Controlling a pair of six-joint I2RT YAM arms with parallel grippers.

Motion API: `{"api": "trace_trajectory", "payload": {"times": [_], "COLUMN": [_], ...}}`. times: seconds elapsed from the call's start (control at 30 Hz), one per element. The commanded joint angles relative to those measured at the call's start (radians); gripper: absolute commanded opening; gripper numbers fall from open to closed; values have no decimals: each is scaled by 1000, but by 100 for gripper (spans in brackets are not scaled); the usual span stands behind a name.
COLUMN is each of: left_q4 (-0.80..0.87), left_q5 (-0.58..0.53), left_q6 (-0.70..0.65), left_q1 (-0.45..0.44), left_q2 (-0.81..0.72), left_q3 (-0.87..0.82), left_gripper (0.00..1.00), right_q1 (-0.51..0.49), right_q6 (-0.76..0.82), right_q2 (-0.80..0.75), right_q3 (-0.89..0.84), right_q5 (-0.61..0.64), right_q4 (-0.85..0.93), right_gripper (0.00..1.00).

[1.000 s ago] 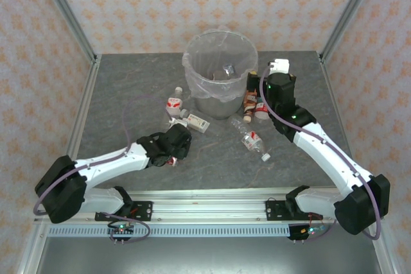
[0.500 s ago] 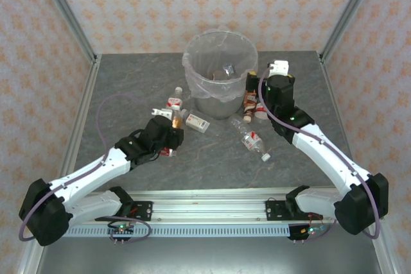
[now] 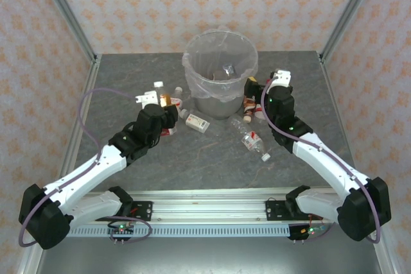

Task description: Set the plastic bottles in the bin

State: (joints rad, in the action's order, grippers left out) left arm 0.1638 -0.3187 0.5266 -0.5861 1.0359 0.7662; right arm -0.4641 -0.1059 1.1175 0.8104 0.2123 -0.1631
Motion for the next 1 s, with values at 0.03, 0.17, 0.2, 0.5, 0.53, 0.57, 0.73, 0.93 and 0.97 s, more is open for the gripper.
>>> {"api": "trace_trajectory", "payload": {"times": [0.03,0.17,0.2,0.5,0.53,0.57,0.73,0.93,0.97], "left_q4": [-30,-26,-38,-193,-206,-216,-283,-275,-270], "left_q5": [-249,-306,-307,-236,-224,-217,-170,-22,18], "left_q6": [71,78,72,-55,-70,-82,-154,-202,-201], "left_q1": [13,28,33,88,93,99,112,118,118], "left_q2": [21,79,91,209,224,238,312,418,439], "left_q3": [98,170,182,346,372,395,514,691,722], "left_gripper": [55,55,54,55,54,54,54,54,54], "right_q1": [1,0,1,0,1,0,1,0,1], "right_q6": [-66,-79,-79,-73,-68,-65,-57,-59,-61], "right_q2": [10,11,8,-58,-66,-73,-106,-145,-153], "right_q3": [-15,-30,-33,-57,-58,-59,-68,-86,-91], "right_q5": [-30,-31,-30,1,7,11,22,25,30], "right_q4": [-95,-96,-95,-61,-54,-48,-26,-6,-6], "right_gripper": [99,99,99,99,99,99,99,99,99]}}
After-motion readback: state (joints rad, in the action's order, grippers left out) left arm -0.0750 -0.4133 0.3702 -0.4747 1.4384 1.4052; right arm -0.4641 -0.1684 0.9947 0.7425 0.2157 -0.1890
